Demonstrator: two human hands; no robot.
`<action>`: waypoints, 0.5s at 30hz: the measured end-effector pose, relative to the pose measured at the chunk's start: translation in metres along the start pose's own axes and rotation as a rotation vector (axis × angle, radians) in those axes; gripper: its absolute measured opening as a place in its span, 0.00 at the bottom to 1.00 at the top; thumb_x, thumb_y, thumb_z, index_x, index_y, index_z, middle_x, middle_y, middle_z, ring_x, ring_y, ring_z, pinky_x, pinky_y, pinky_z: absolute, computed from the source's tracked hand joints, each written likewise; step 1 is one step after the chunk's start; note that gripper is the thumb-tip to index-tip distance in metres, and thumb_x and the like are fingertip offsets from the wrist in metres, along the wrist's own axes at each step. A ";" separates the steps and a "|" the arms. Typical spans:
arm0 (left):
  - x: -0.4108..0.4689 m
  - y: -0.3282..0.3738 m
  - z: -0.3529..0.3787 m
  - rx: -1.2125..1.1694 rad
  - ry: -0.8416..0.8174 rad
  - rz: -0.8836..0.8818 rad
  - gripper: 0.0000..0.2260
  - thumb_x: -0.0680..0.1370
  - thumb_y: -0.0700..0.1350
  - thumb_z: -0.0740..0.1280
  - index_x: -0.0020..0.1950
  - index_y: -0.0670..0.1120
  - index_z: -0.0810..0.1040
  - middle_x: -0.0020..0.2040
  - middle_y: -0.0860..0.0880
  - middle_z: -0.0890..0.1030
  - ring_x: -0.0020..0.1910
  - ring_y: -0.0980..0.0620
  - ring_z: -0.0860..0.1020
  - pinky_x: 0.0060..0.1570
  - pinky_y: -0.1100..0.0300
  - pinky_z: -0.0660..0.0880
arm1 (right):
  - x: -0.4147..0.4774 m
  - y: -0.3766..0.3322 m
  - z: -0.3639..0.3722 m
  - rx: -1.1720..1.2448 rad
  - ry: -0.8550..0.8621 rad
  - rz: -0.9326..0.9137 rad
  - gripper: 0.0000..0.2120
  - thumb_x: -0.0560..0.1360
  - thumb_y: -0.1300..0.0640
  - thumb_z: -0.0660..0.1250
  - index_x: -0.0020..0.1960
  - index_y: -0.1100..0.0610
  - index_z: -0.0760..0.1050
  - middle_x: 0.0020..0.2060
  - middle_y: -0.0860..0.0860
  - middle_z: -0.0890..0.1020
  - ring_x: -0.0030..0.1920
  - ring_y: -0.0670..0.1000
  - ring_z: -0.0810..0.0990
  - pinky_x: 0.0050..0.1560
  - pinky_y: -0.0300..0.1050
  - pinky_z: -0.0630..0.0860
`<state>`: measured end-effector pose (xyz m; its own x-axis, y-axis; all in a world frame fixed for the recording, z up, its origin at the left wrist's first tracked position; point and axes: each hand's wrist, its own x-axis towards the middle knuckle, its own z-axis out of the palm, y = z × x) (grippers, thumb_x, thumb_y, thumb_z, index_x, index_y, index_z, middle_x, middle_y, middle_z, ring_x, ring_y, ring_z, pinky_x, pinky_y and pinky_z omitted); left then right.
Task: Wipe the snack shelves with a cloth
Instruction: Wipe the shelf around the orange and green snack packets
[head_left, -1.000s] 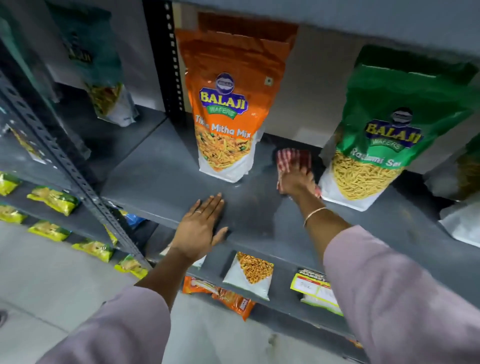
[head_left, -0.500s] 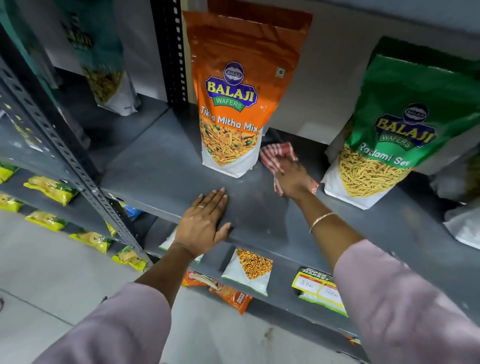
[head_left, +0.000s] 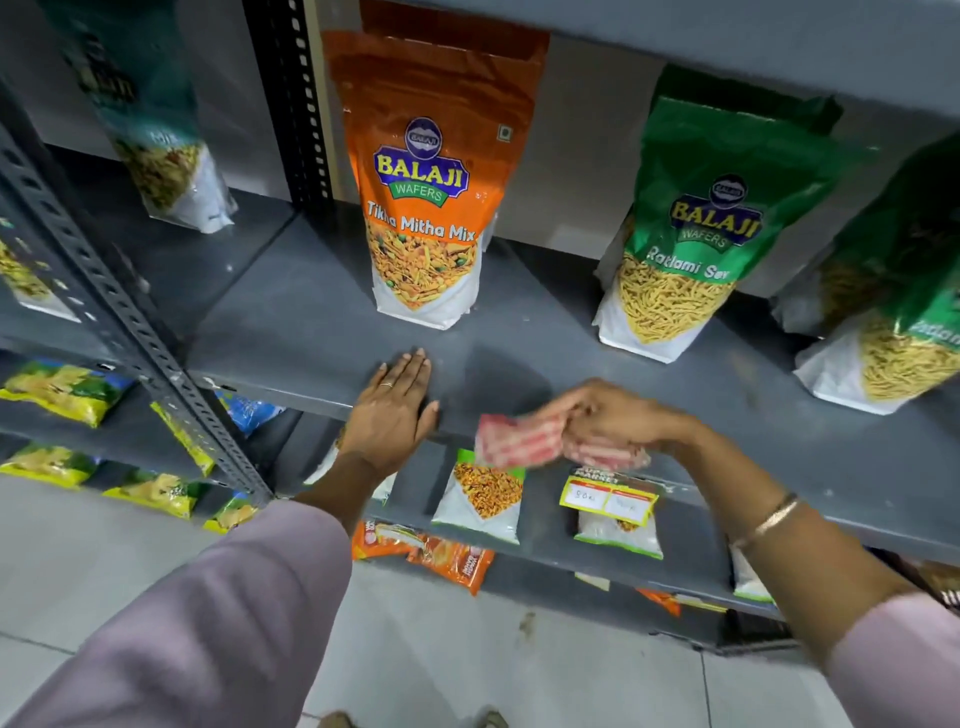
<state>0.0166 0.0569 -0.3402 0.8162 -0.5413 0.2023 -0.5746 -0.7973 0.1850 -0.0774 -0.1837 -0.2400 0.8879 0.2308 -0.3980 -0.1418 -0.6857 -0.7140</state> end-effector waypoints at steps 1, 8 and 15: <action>0.000 0.000 0.001 -0.007 0.000 -0.001 0.26 0.76 0.51 0.51 0.64 0.35 0.73 0.64 0.38 0.76 0.63 0.41 0.74 0.64 0.46 0.66 | 0.003 -0.001 -0.006 0.129 0.118 0.014 0.23 0.72 0.77 0.60 0.63 0.61 0.75 0.40 0.44 0.86 0.35 0.33 0.82 0.38 0.27 0.77; -0.002 -0.002 0.002 -0.032 0.000 -0.002 0.25 0.76 0.50 0.51 0.65 0.36 0.73 0.64 0.39 0.75 0.63 0.42 0.74 0.66 0.51 0.62 | 0.063 0.013 0.052 -0.415 0.655 0.291 0.24 0.75 0.62 0.60 0.70 0.49 0.69 0.67 0.54 0.75 0.63 0.59 0.72 0.61 0.49 0.72; -0.001 -0.001 0.001 -0.009 -0.006 0.001 0.25 0.75 0.48 0.51 0.64 0.35 0.74 0.63 0.39 0.76 0.62 0.41 0.75 0.65 0.49 0.65 | -0.009 -0.020 0.049 0.062 0.203 0.052 0.23 0.67 0.71 0.64 0.59 0.57 0.80 0.49 0.44 0.85 0.50 0.42 0.82 0.54 0.39 0.77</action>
<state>0.0166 0.0580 -0.3411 0.8159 -0.5437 0.1970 -0.5760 -0.7943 0.1933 -0.1043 -0.1382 -0.2504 0.9477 0.0478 -0.3155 -0.2109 -0.6481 -0.7318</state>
